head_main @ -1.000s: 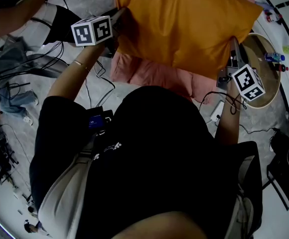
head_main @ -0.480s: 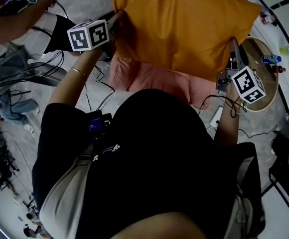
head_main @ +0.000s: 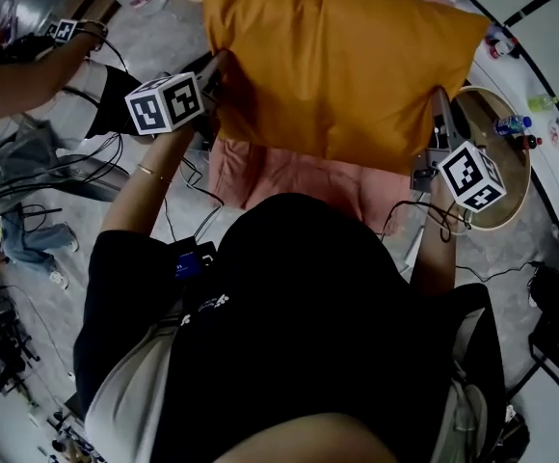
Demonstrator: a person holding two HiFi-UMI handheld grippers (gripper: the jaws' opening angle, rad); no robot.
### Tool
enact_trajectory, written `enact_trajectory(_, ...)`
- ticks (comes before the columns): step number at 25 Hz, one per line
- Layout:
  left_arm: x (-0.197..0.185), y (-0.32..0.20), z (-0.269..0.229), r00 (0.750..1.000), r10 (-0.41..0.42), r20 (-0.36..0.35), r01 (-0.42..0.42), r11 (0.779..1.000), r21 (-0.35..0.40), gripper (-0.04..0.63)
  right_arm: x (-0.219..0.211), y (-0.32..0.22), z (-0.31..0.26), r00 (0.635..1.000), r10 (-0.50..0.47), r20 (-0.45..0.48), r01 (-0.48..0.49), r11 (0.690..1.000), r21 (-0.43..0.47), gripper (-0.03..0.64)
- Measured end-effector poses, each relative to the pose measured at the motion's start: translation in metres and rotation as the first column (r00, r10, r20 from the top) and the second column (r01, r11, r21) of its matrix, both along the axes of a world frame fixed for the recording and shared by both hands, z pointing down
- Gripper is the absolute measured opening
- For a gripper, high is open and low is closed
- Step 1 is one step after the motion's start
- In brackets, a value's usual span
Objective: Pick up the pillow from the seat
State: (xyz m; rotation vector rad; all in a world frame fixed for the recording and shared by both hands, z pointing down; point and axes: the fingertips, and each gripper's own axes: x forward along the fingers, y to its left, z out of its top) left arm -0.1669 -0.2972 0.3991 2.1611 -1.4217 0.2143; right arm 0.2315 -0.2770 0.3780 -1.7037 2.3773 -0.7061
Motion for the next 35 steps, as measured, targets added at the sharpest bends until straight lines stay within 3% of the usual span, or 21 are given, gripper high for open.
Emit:
enact_trajectory(21,0.005,-0.013,-0.041,0.994,-0.042,-0.100,0.050,0.996,0.079,0.054,0.011,-0.026,-0.032,0.999,-0.028,0.031,0.026,0.998,0.059,0.084)
enact_trajectory(30,0.007,-0.011,-0.057,0.992,-0.040,-0.123,0.051,0.995,0.090,0.054,0.012,-0.025,-0.050,0.998,-0.037,0.050,0.033,0.996,0.080,0.084)
enact_trajectory(35,0.007,-0.011,-0.079,0.993,-0.049,-0.112,0.064,0.989,0.135,0.054,0.012,-0.024,-0.060,0.997,-0.035,0.064,0.029,0.995,0.099,0.084)
